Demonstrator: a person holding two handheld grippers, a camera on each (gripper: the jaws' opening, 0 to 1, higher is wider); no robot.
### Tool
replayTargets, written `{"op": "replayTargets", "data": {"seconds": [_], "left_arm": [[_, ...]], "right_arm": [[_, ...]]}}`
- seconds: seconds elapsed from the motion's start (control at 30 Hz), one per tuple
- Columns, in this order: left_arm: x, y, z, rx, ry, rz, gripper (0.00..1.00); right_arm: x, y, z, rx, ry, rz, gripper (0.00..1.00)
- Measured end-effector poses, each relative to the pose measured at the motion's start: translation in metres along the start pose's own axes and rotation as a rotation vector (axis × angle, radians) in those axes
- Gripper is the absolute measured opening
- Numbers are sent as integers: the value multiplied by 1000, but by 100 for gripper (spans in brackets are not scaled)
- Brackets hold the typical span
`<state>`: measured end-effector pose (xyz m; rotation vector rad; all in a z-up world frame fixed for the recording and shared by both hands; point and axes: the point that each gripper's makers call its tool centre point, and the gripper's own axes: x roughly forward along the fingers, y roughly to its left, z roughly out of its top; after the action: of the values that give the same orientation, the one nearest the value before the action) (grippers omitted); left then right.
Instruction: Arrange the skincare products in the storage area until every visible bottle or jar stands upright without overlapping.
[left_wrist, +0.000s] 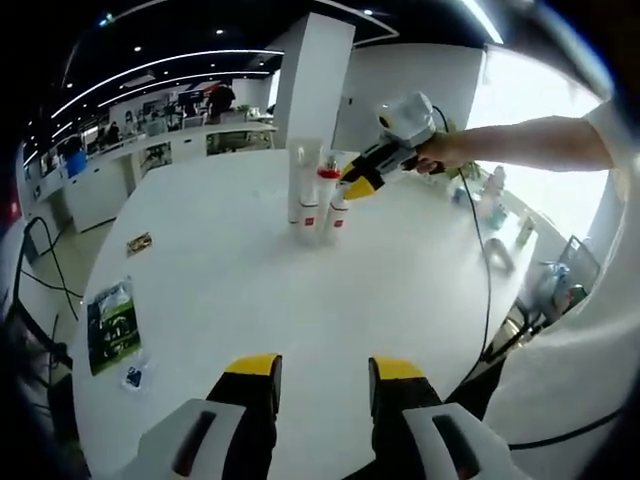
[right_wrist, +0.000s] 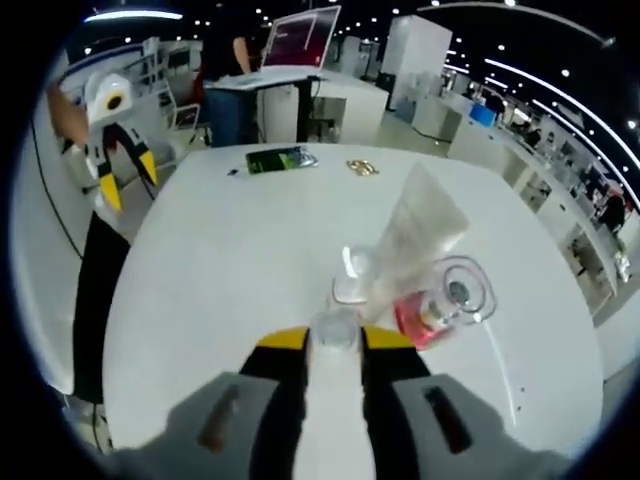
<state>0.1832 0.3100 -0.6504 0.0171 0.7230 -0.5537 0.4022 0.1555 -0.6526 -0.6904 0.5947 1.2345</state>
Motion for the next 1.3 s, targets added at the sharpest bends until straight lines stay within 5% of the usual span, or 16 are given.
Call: {"op": "replayTargets", "data": {"seconds": [0.5, 0.57, 0.73, 0.9, 1.3], "left_arm": [[4, -6, 2, 5, 2, -3, 36], [5, -9, 3, 6, 1, -4, 36], [10, -10, 2, 3, 5, -7, 36], [12, -13, 2, -4, 7, -4, 36], [3, -9, -4, -35, 21, 39, 36]], "right_arm": [[-16, -6, 5, 36, -58, -86, 31], [-23, -7, 10, 80, -117, -121, 32], [-30, -7, -3, 199, -121, -193, 32], [-9, 4, -45, 407, -3, -158, 30], [32, -4, -47, 540, 2, -149, 21]]}}
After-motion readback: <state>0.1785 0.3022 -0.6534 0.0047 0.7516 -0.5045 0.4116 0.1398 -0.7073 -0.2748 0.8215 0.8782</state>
